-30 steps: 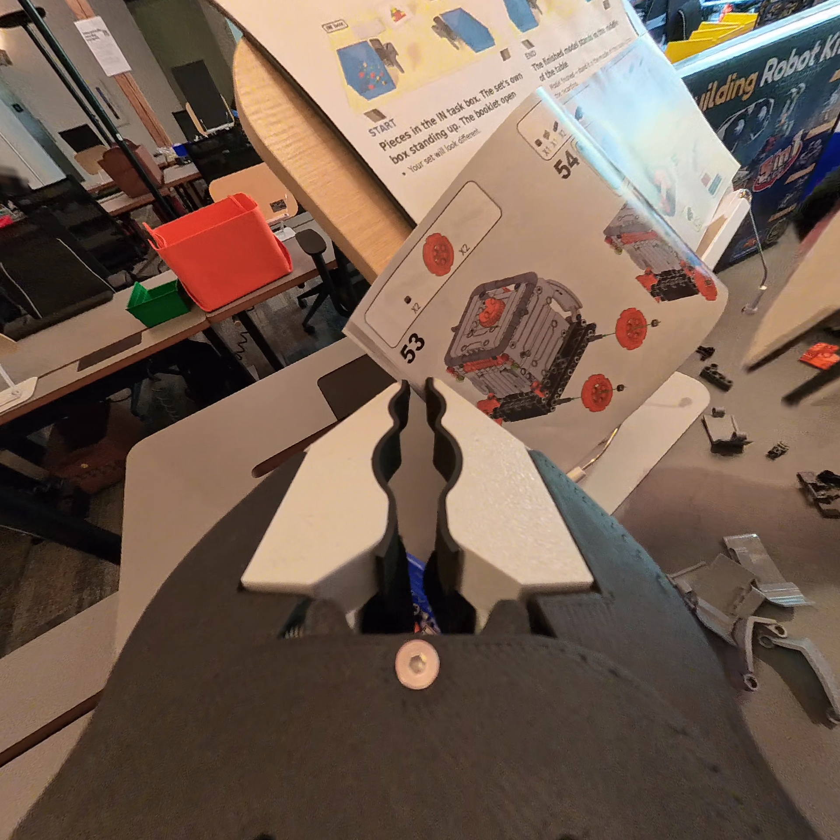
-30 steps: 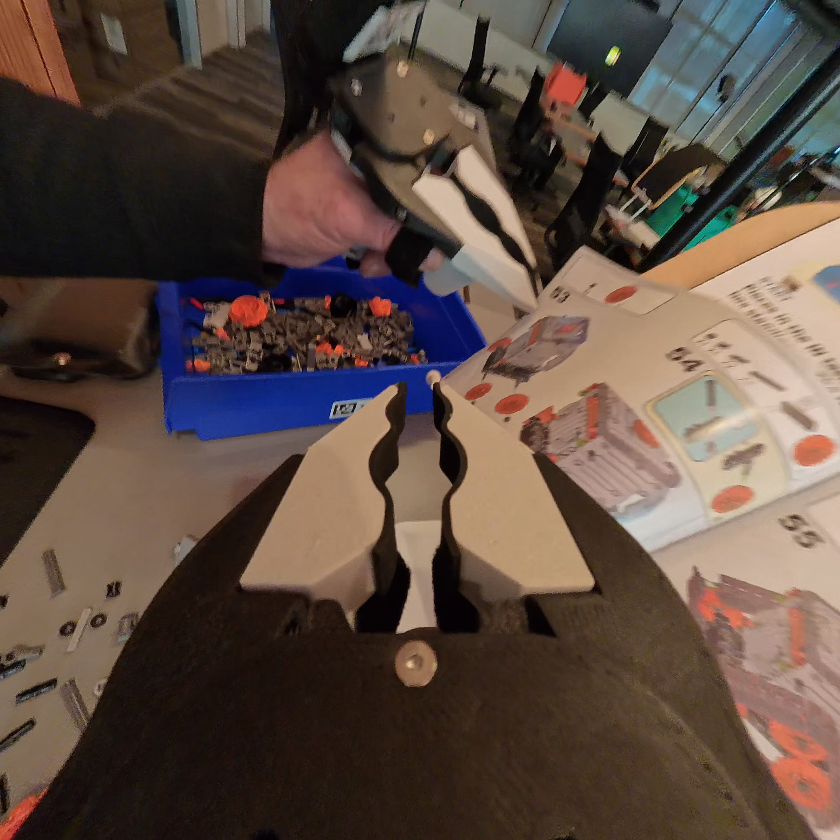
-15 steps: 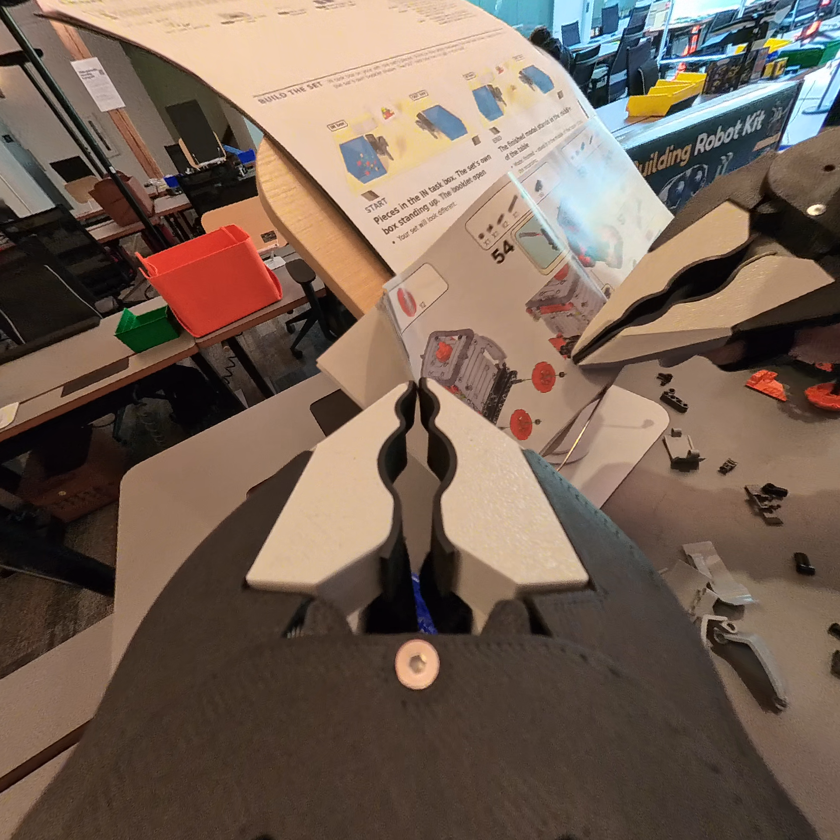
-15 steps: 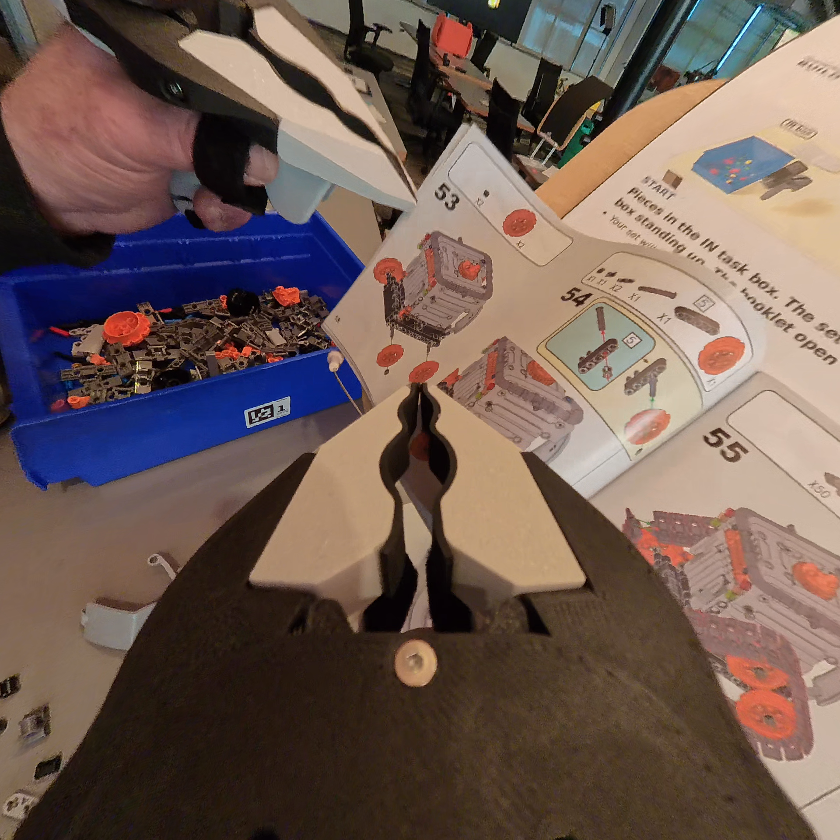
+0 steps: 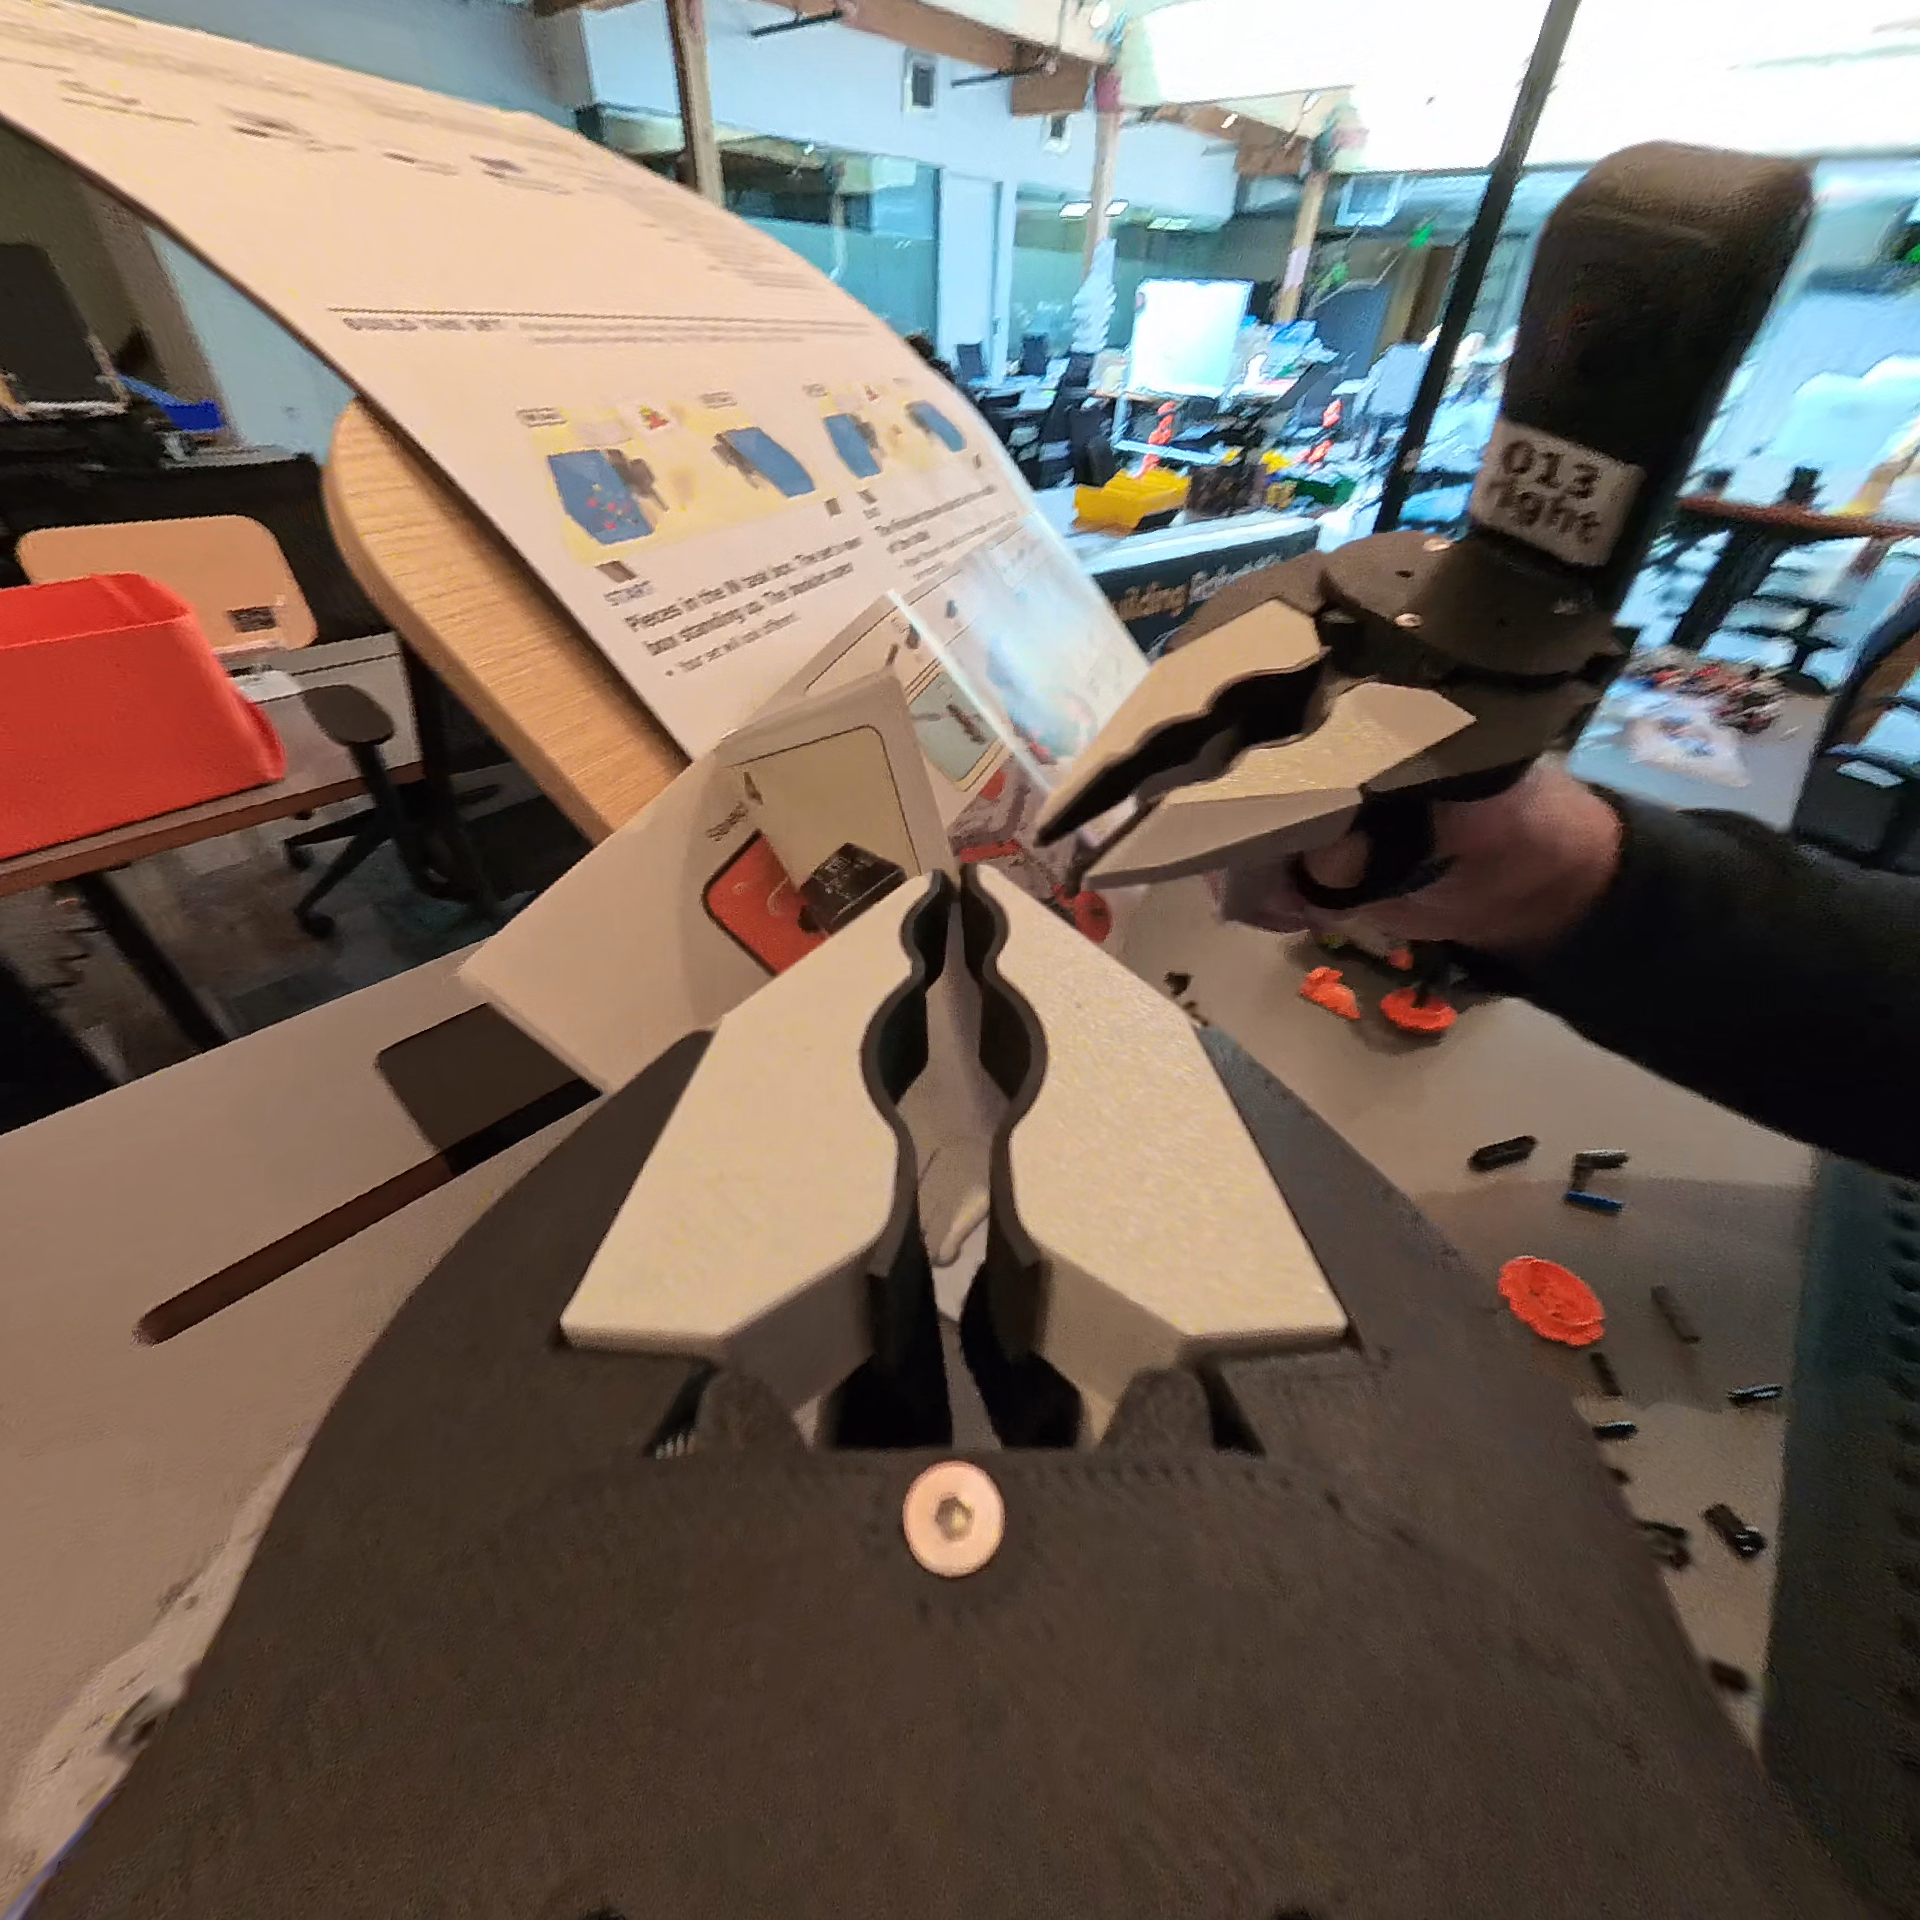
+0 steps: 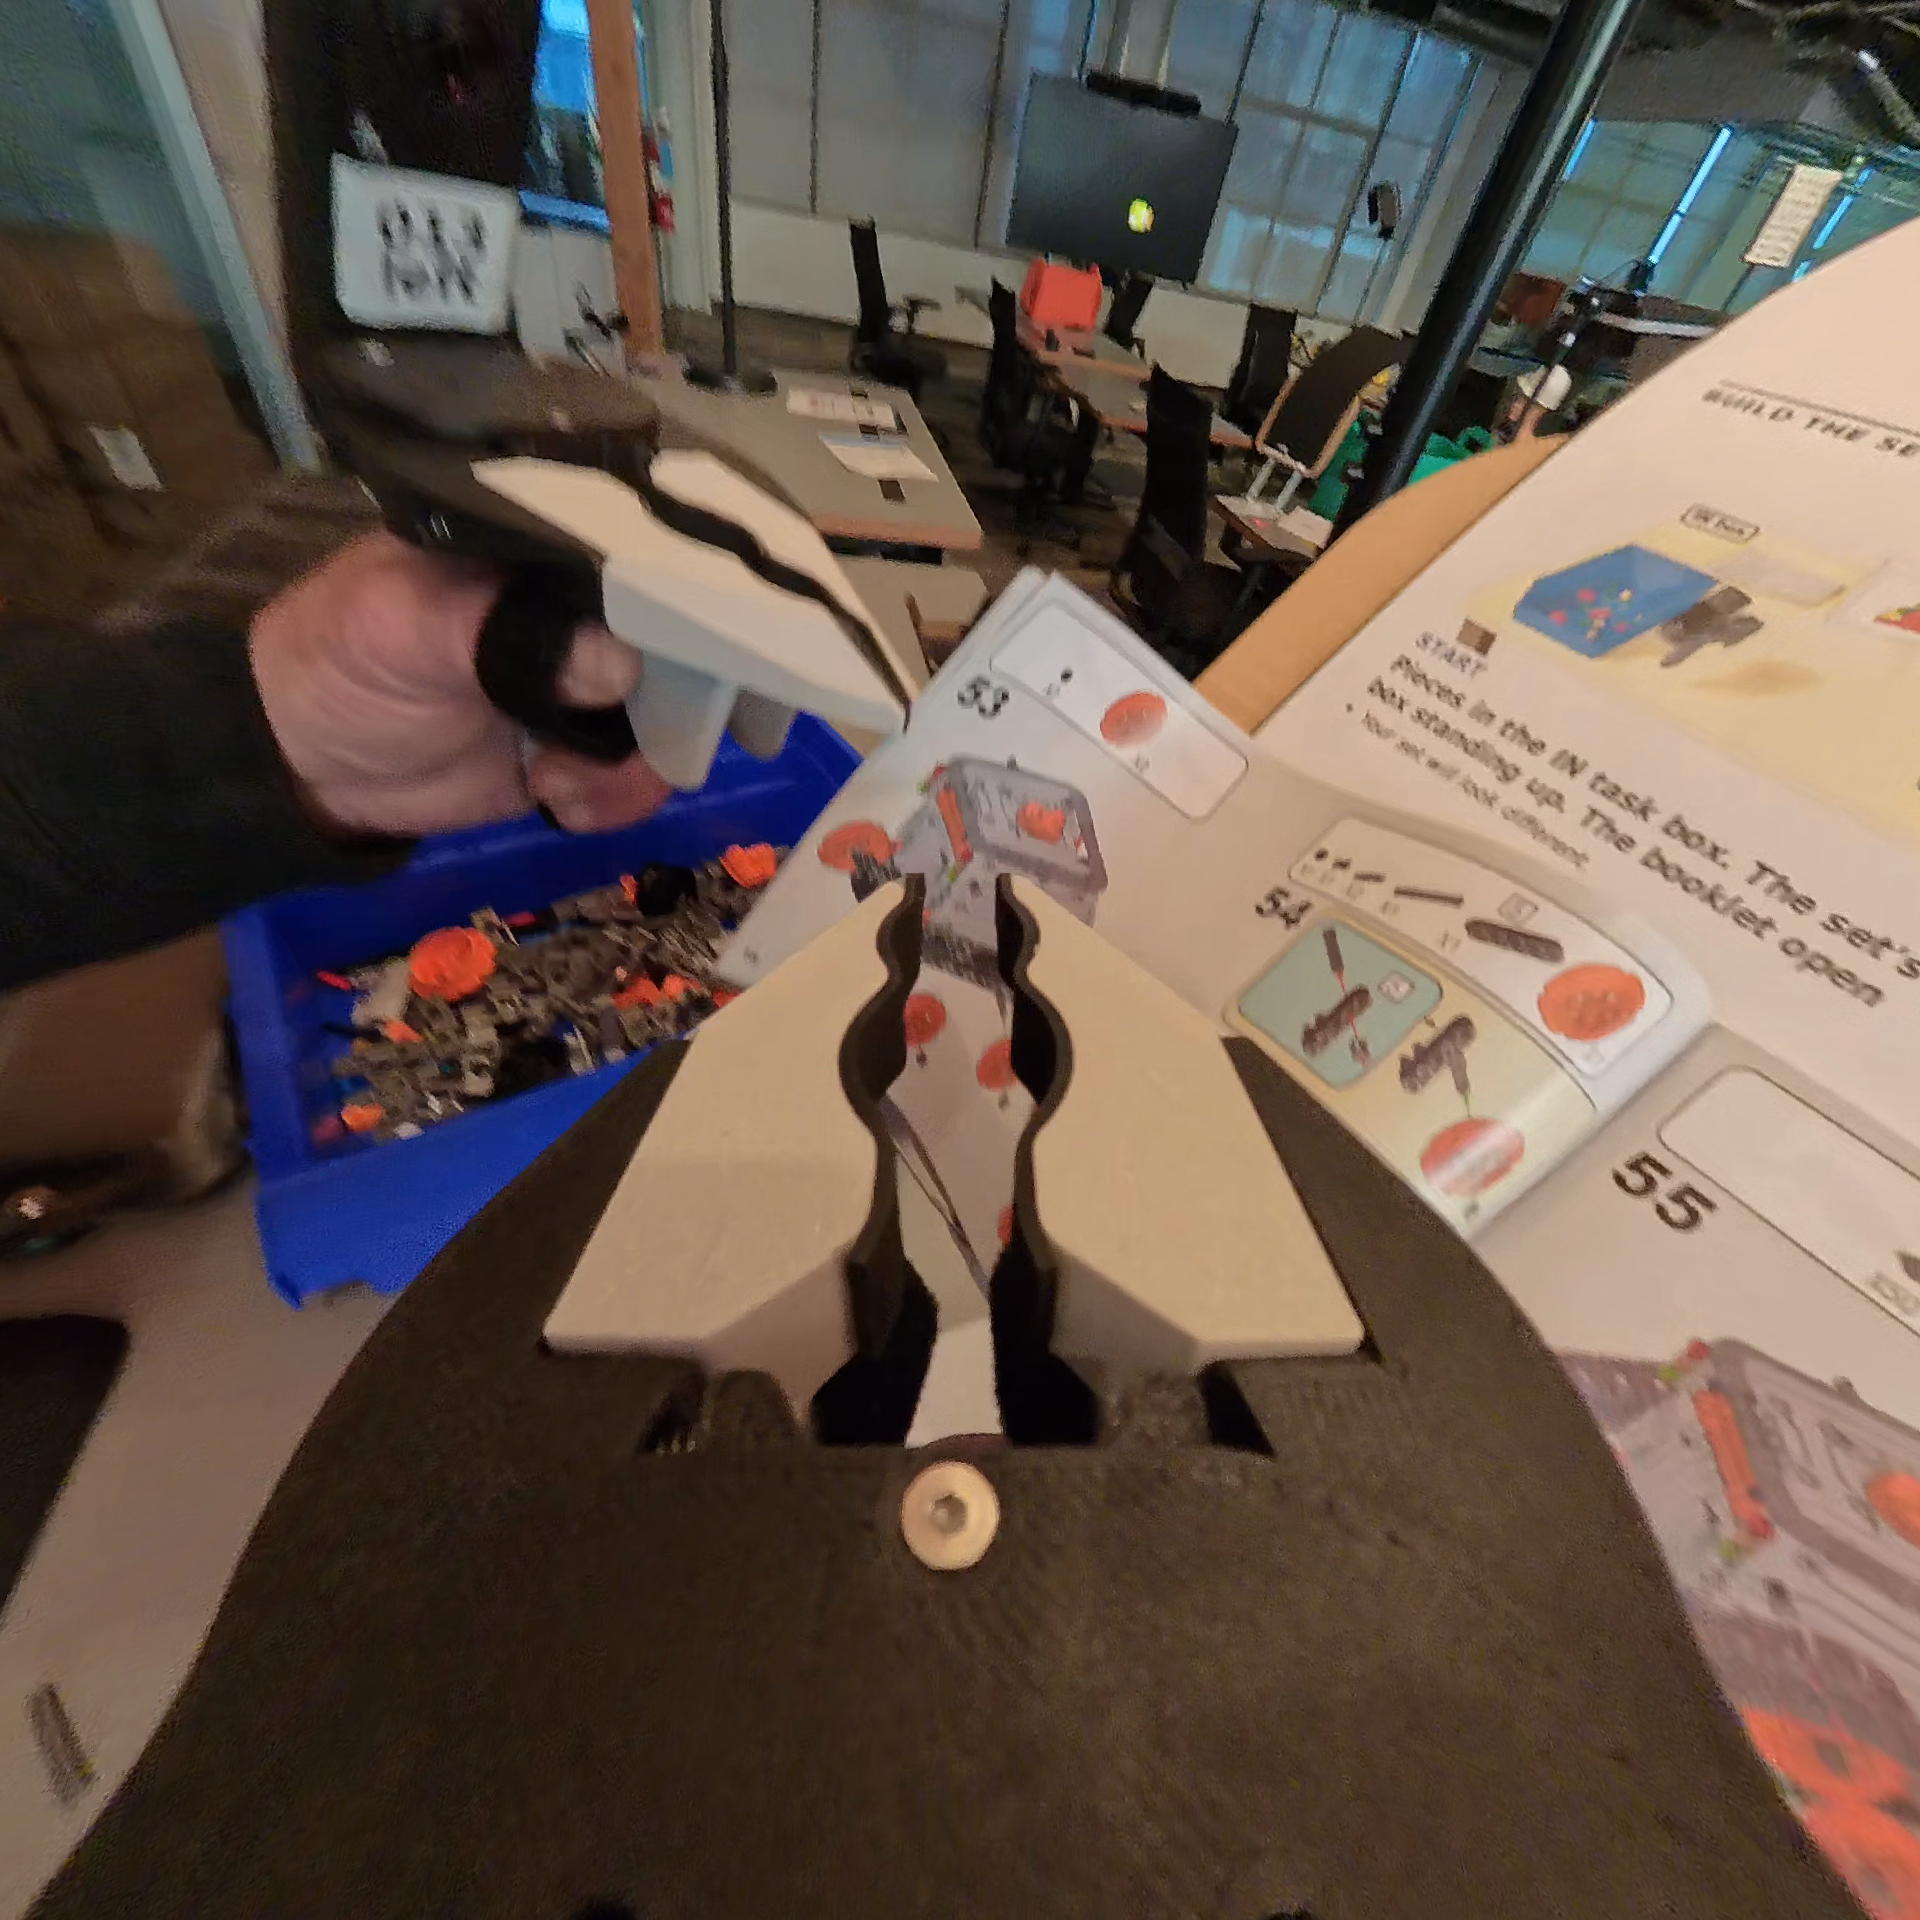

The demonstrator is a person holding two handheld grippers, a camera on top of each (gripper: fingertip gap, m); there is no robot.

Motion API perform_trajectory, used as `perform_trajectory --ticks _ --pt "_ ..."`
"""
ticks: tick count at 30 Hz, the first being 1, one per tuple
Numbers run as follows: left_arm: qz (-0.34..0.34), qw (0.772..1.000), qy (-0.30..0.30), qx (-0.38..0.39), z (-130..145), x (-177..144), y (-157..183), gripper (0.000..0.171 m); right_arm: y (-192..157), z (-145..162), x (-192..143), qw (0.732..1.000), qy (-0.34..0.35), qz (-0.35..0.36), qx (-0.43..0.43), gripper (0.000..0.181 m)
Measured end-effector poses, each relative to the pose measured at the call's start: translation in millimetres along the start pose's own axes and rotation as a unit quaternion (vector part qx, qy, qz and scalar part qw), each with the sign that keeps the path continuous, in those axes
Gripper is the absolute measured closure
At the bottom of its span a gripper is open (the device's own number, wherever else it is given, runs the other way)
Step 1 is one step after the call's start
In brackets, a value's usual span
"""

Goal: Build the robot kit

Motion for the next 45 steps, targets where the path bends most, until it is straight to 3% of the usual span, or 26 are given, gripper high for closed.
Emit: perform_trajectory --ticks 8,17,21,31,32,36,40,45 --pt "0.045 0.999 0.025 -0.018 -1 3 5 0.170 10 -23 10 0.987 0.092 -0.055 0.122 0.166" --pt "0.063 0.998 0.024 -0.008 -1 7 9 0.170 24 -26 13 0.964 0.127 -0.094 0.213 0.168" --pt "0.063 0.998 0.027 -0.008 -1 6 7 0.171 27 -22 14 0.954 0.134 -0.119 0.239 0.181" --pt "0.068 0.997 0.032 -0.010 2 7 8 0.171 31 -17 14 0.930 0.165 -0.162 0.285 0.181" --pt "0.063 0.997 0.038 -0.008 1 6 8 0.170 31 -17 14 0.929 0.166 -0.165 0.287 0.181" --pt "0.022 1.000 0.021 -0.003 0 9 6 0.125 29 -19 14 0.924 0.173 -0.176 0.292 0.181" --pt "0.006 1.000 -0.001 0.003 1 17 7 0.136 29 -19 14 0.923 0.177 -0.179 0.292 0.181" --pt "0.030 0.999 0.025 -0.026 0 13 5 0.143 30 -18 12 0.915 0.187 -0.191 0.301 0.181"
Point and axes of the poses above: each gripper's, where its closed fingertips meet, x out along the fingers, z out of its underside, y = z × x across the jaws, the point moved 9 cm from there along -x, back along the fingers, and after that the axes turned 2 degrees about x, right-handed, at the moved point
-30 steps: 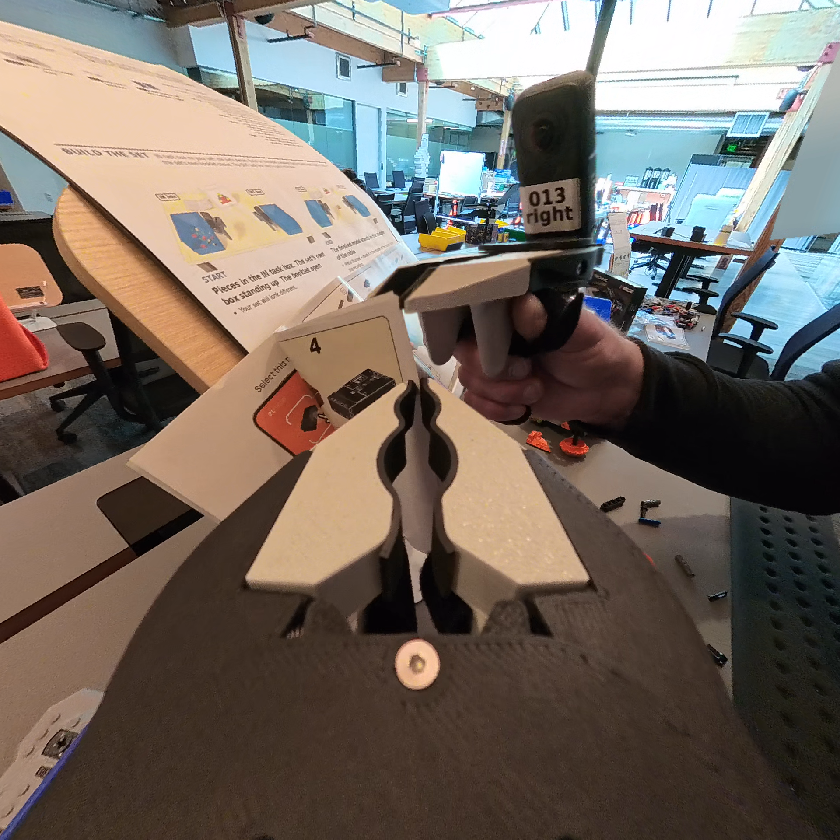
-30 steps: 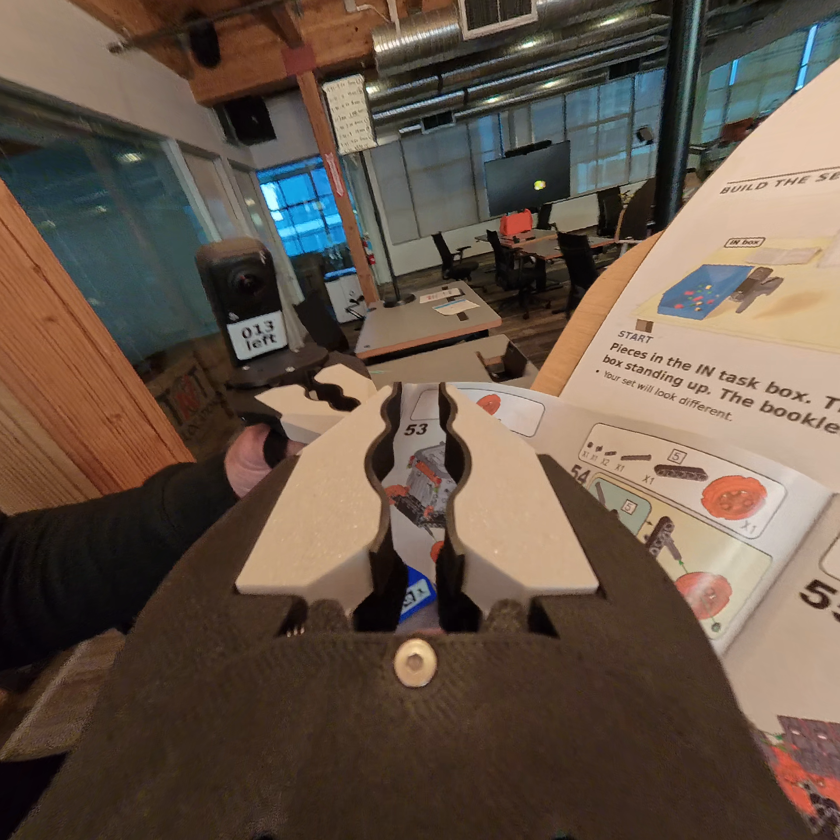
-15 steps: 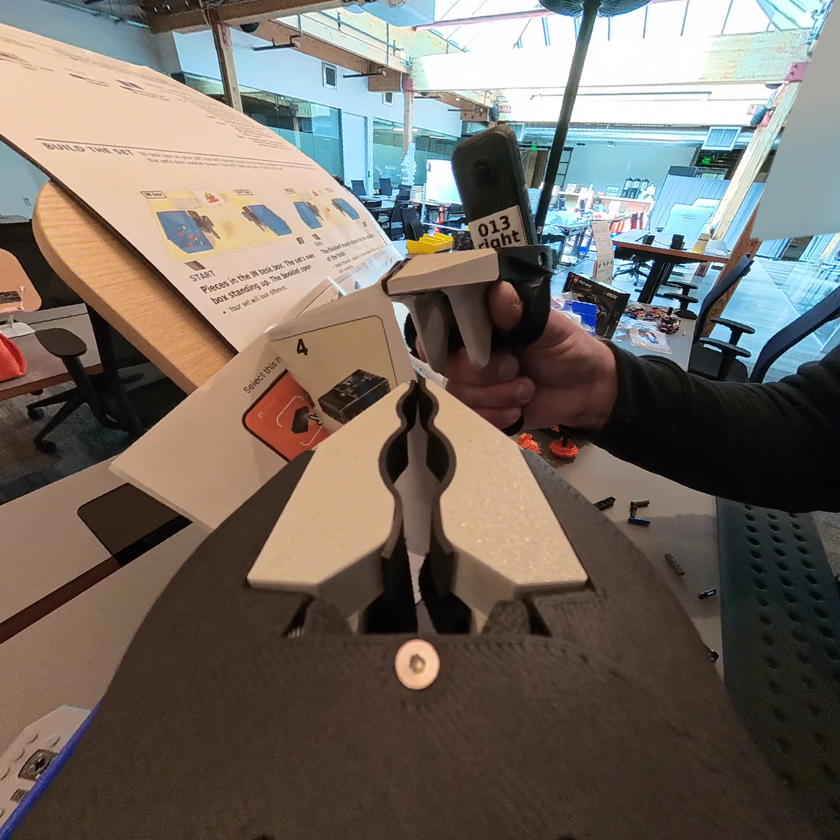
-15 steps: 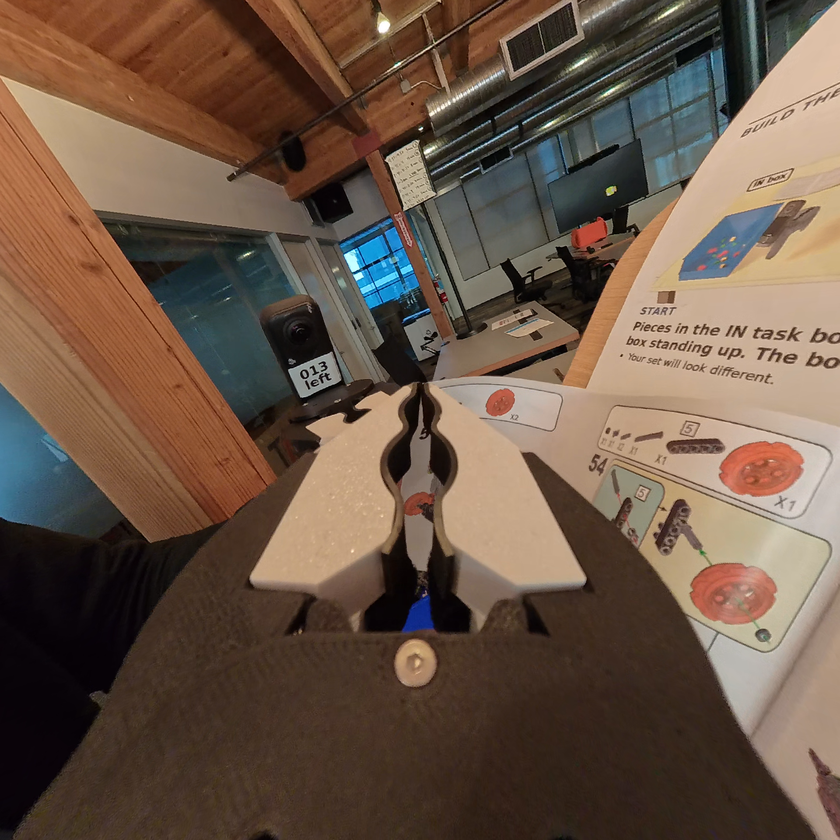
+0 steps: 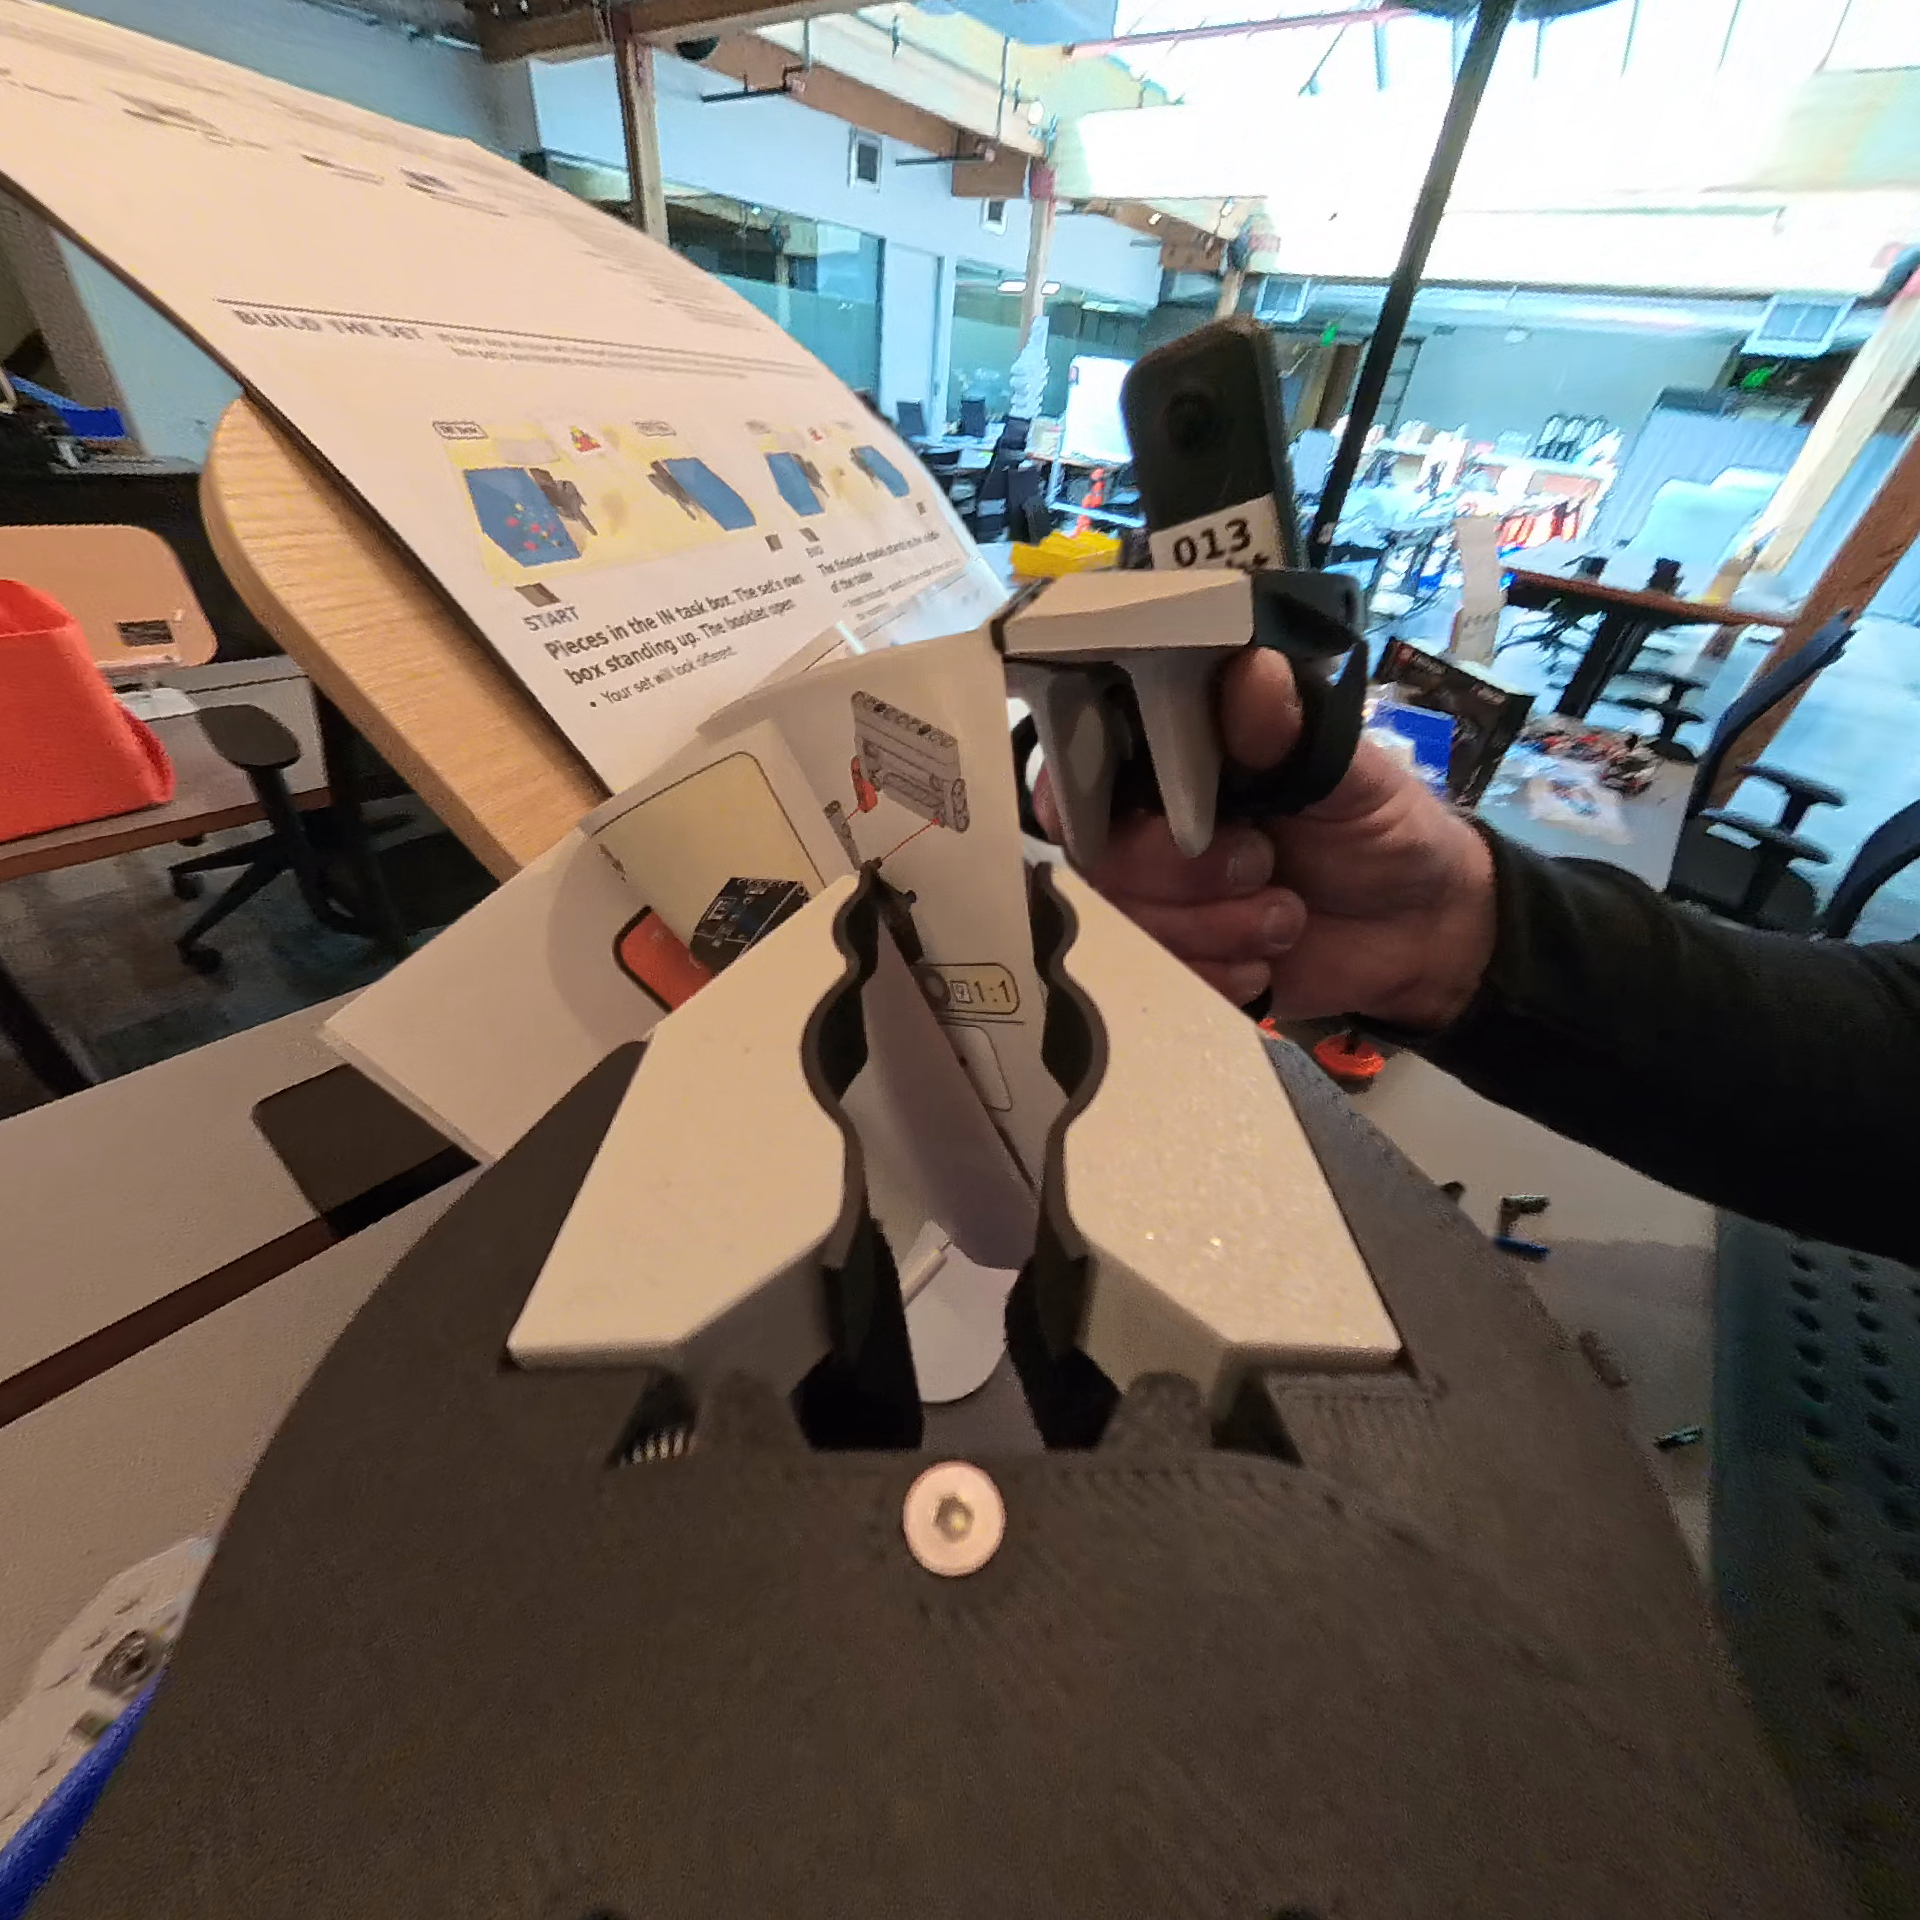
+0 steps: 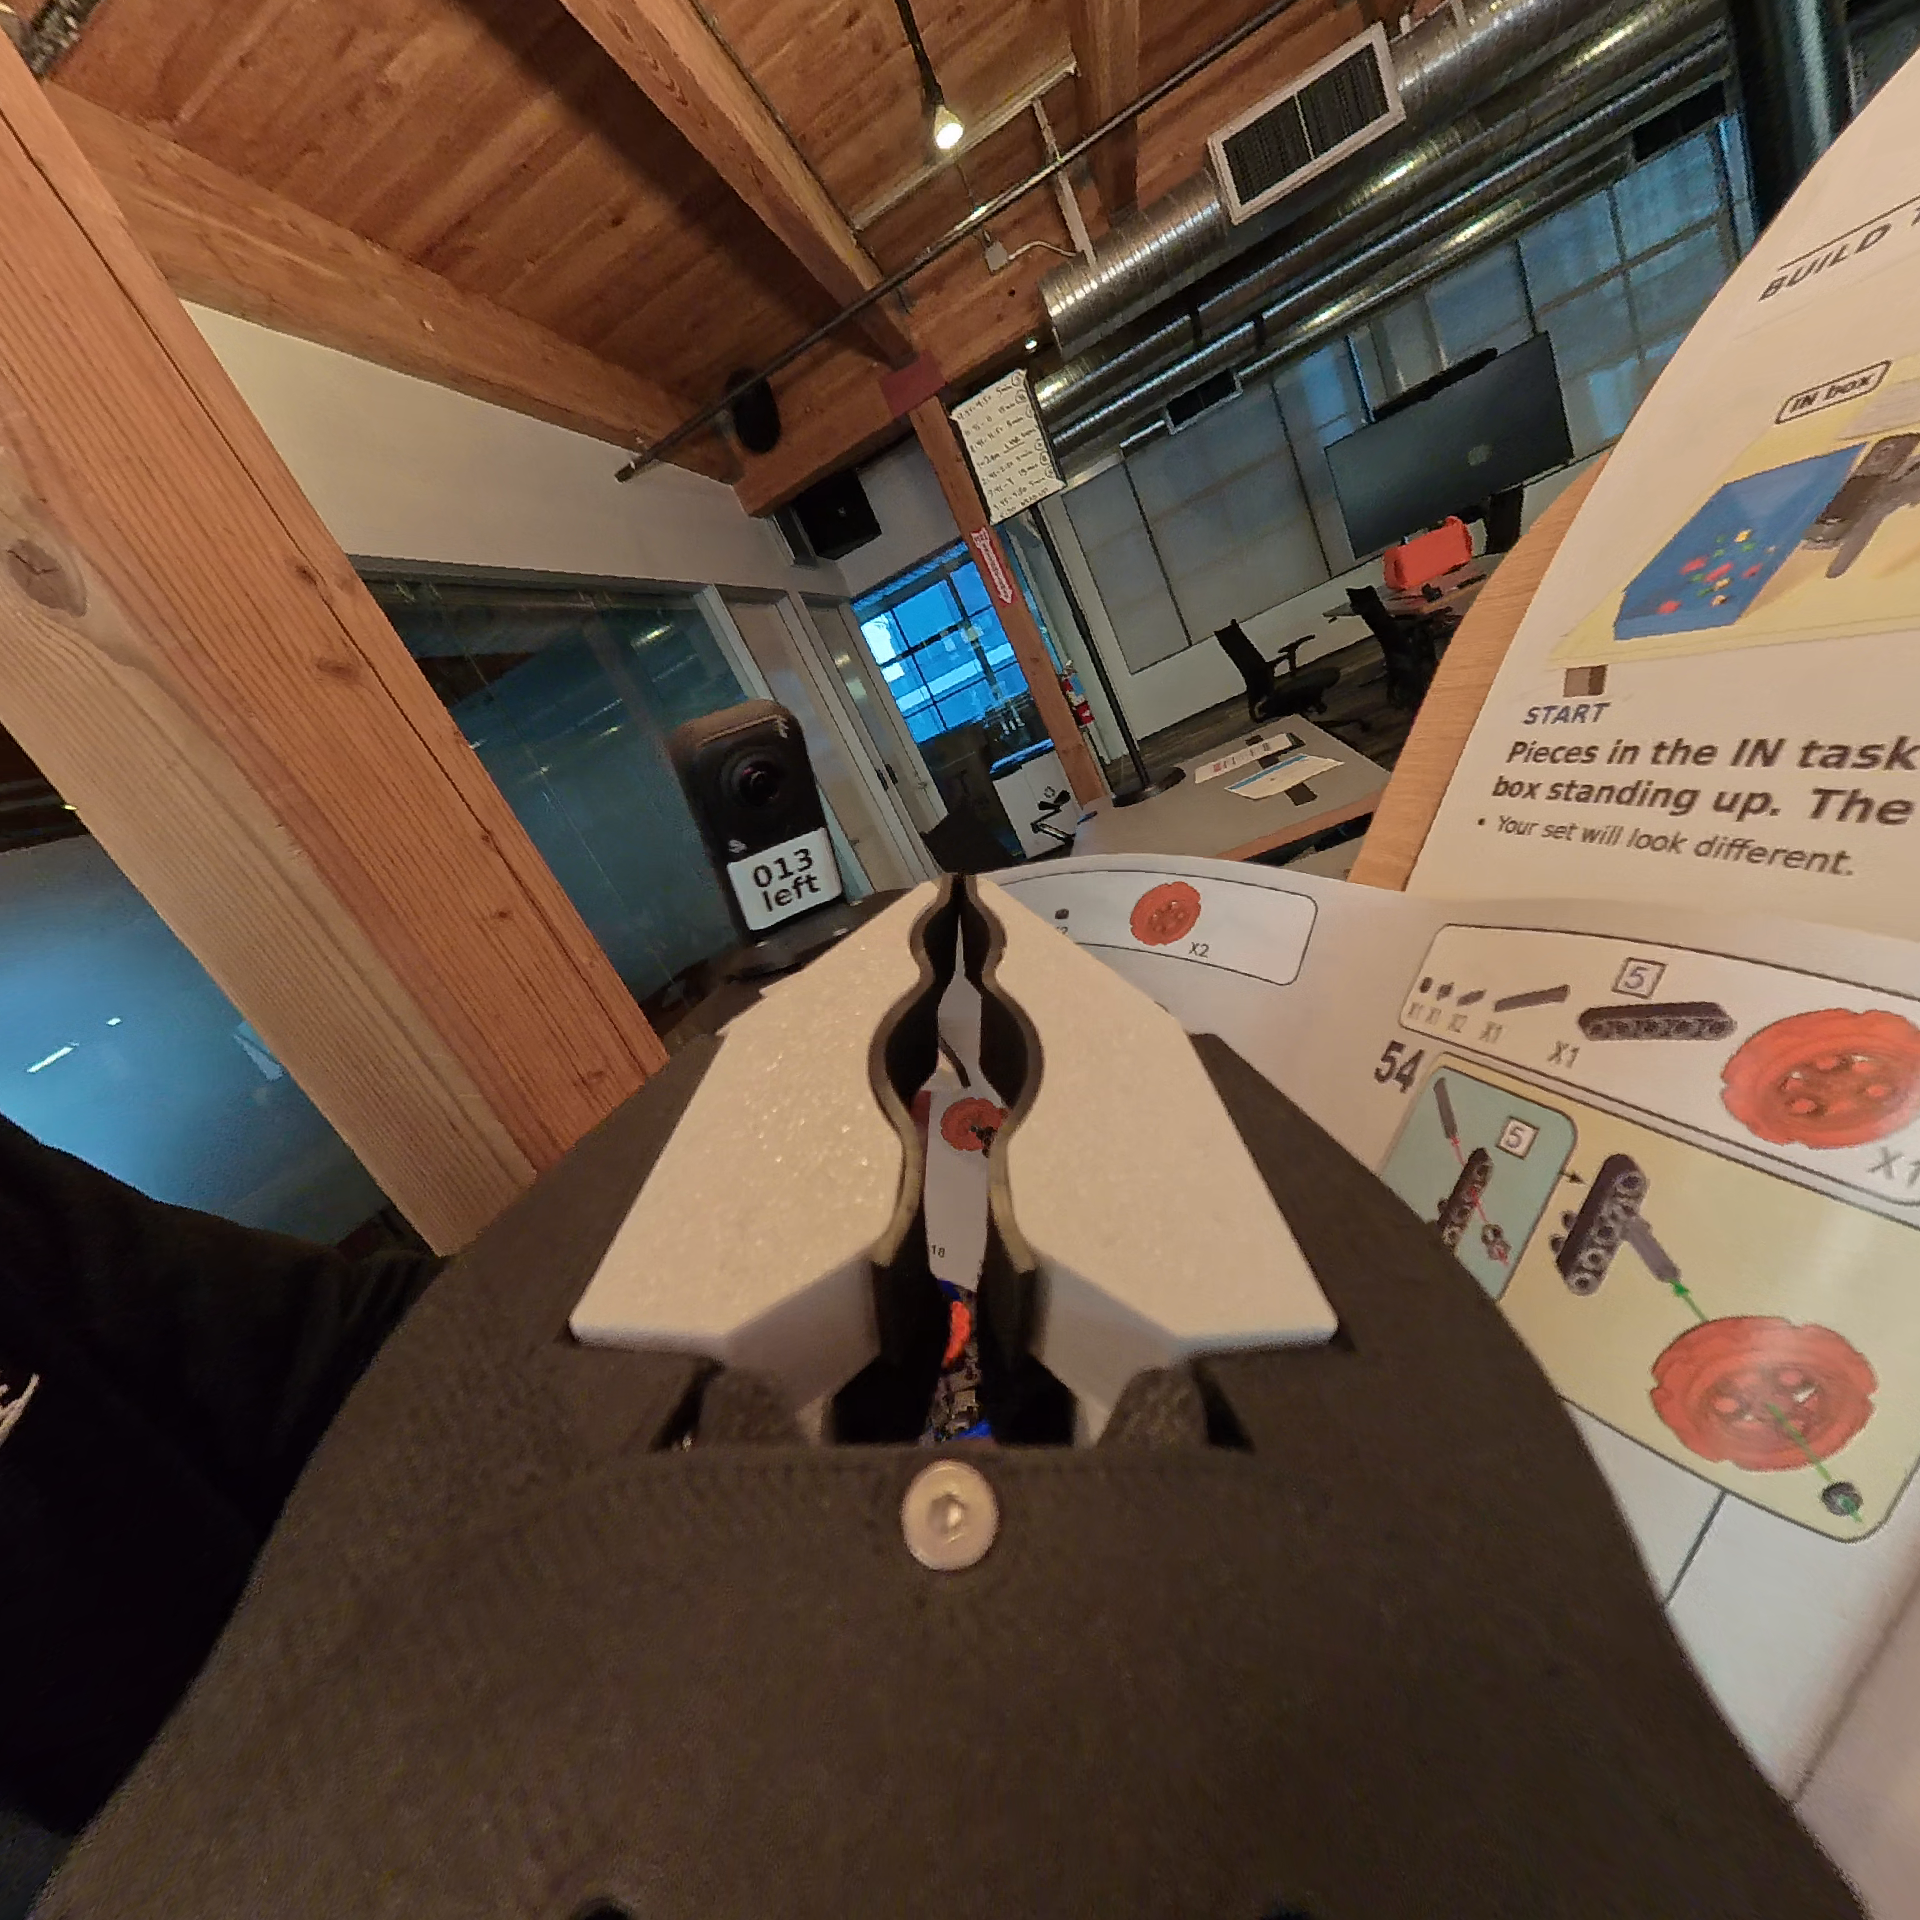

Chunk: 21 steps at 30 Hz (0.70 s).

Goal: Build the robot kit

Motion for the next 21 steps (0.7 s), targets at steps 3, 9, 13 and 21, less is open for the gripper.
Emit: perform_trajectory --ticks 3,9,13,21 --pt "0.018 1.000 0.009 -0.013 0 -2 -1 0.144 0 1 0 1.000 0.007 -0.017 0.010 0.181" --pt "0.034 0.999 0.021 -0.016 1 -3 1 0.149 3 1 -4 0.999 0.019 -0.025 0.023 0.181" --pt "0.035 0.999 0.019 -0.009 0 -4 2 0.149 1 0 -5 1.000 0.019 -0.009 0.010 0.181" --pt "0.033 0.999 -0.005 0.031 -2 5 14 0.152 -14 -1 4 0.998 -0.016 0.035 -0.054 0.153"
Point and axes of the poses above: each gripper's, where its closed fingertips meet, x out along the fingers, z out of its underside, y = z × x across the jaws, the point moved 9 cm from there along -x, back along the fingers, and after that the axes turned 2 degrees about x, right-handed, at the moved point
